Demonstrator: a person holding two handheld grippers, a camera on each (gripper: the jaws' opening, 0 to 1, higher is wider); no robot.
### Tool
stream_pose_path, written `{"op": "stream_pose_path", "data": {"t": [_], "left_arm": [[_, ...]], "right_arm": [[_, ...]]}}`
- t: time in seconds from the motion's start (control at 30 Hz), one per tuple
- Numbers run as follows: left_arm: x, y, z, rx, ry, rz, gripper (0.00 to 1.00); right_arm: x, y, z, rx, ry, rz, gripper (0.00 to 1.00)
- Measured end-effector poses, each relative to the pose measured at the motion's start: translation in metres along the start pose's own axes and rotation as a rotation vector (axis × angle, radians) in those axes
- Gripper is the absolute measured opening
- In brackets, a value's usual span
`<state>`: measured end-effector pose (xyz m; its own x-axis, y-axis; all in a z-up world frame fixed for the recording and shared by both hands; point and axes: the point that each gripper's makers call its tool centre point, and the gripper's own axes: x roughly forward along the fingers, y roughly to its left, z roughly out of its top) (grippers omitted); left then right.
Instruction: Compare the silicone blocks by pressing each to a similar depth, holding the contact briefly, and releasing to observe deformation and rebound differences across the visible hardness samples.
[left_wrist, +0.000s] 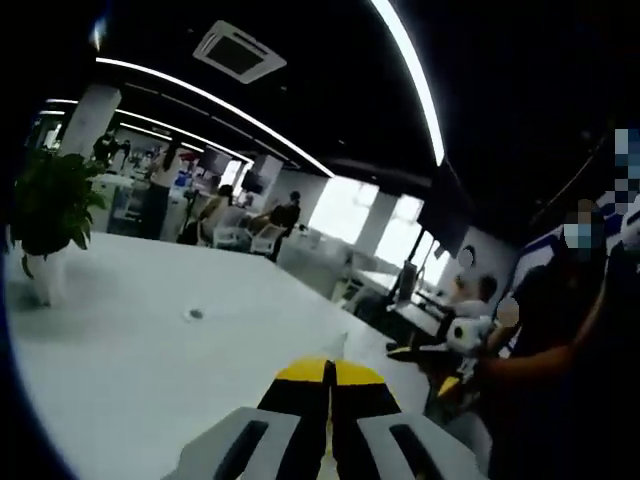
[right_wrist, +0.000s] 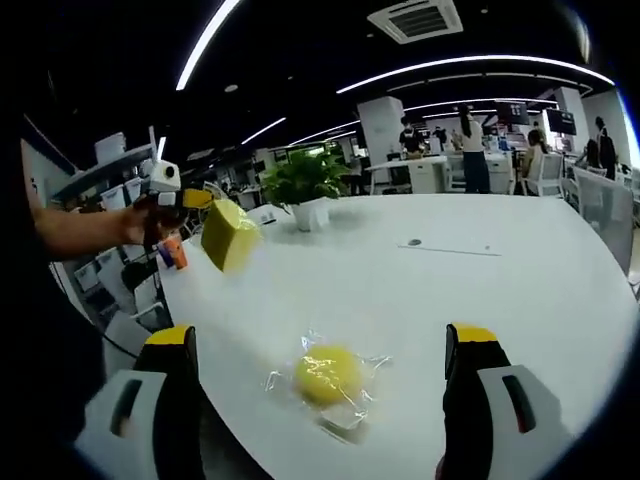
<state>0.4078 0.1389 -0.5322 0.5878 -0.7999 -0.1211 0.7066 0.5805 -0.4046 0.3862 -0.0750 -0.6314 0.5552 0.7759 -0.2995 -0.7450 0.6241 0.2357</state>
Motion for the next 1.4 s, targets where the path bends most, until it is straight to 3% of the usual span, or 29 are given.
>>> {"op": "stream_pose_path", "data": {"t": [0.47, 0.83, 1.13, 1.4], "left_arm": [[0.016, -0.024, -0.002, 0.013, 0.012, -0.073, 0.00], [0.023, -0.047, 0.009, 0.020, -0.006, -0.128, 0.00], [0.030, -0.065, 0.007, 0.008, -0.010, -0.181, 0.00], [0.032, -0.083, 0.009, -0.015, -0.033, -0.218, 0.00]], "right_arm": [[0.023, 0.025, 0.025, 0.019, -0.043, 0.120, 0.96], [0.037, 0.044, 0.042, 0.007, -0.086, 0.193, 0.96], [0.051, 0.066, 0.051, -0.007, -0.108, 0.268, 0.84], [0.056, 0.087, 0.061, 0.057, -0.153, 0.348, 0.79]]}}
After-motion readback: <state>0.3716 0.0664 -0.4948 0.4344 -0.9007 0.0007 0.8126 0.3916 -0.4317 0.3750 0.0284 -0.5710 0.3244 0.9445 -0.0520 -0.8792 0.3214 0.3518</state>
